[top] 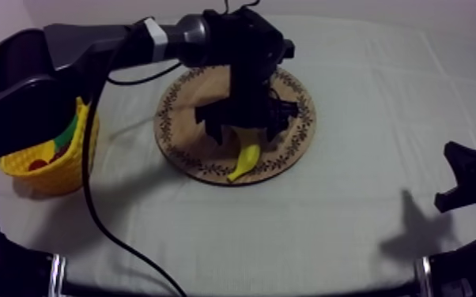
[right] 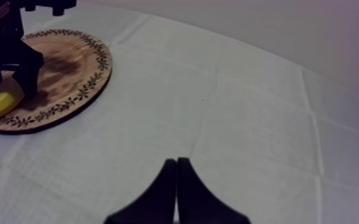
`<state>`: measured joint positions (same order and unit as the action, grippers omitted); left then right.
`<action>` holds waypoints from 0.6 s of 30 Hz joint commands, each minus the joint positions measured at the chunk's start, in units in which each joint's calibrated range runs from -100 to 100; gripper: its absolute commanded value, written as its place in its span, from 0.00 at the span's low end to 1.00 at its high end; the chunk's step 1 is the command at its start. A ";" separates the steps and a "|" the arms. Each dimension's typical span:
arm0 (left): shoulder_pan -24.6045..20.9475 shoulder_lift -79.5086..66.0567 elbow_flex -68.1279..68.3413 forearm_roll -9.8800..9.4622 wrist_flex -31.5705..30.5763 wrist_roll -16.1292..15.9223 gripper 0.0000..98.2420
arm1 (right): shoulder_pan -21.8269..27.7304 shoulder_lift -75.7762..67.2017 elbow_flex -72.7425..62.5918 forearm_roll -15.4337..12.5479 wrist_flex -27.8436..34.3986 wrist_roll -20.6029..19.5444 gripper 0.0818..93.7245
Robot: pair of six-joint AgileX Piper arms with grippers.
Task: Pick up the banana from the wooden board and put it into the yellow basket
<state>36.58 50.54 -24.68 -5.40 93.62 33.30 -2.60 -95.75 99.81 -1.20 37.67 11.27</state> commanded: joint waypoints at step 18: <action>-0.40 2.73 -1.55 2.08 1.23 -3.51 0.69 | 0.00 0.00 -0.03 0.01 -0.01 -0.01 0.00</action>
<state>36.22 53.14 -26.08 -3.40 94.82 30.08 -2.60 -95.75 99.81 -1.20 37.67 11.27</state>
